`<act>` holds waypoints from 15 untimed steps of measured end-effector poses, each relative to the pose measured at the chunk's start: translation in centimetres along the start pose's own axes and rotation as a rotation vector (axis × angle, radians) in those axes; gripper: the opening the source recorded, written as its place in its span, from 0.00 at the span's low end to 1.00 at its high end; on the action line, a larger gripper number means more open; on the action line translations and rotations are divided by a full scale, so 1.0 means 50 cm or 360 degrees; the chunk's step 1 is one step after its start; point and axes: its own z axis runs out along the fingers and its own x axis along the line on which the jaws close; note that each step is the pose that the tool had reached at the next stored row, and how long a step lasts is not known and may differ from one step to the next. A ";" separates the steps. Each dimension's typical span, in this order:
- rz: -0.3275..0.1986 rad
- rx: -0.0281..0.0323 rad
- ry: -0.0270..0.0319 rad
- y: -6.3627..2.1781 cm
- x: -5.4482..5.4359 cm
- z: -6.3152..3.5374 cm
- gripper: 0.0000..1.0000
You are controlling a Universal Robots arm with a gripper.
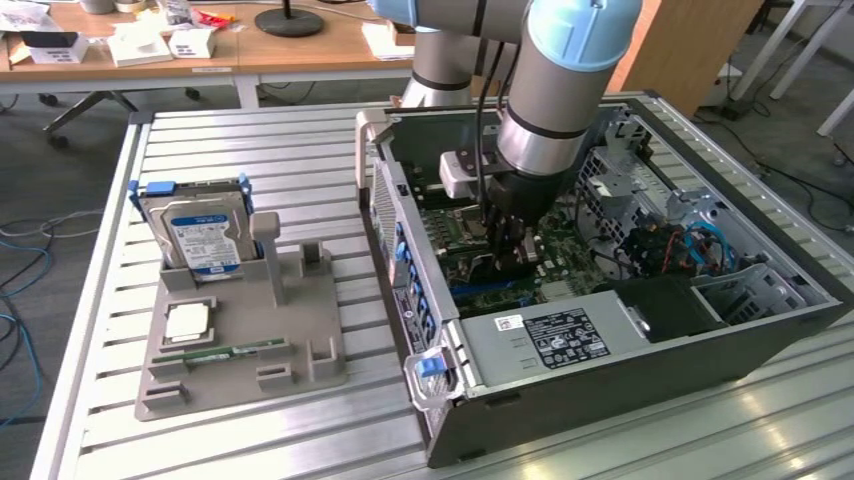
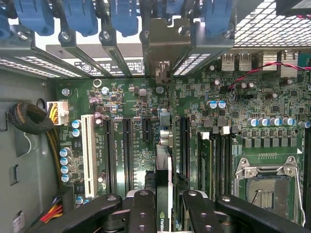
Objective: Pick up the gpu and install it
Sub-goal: 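Insert the gpu into the slot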
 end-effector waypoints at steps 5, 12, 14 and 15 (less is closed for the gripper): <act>0.0000 0.00002 0.00005 0.000 0.000 0.000 0.26; 0.0000 0.00007 -0.00027 0.000 0.000 0.000 0.26; 0.0000 0.00022 -0.00056 0.000 0.000 0.000 0.26; 0.0000 0.00031 -0.00066 0.000 0.000 0.001 0.26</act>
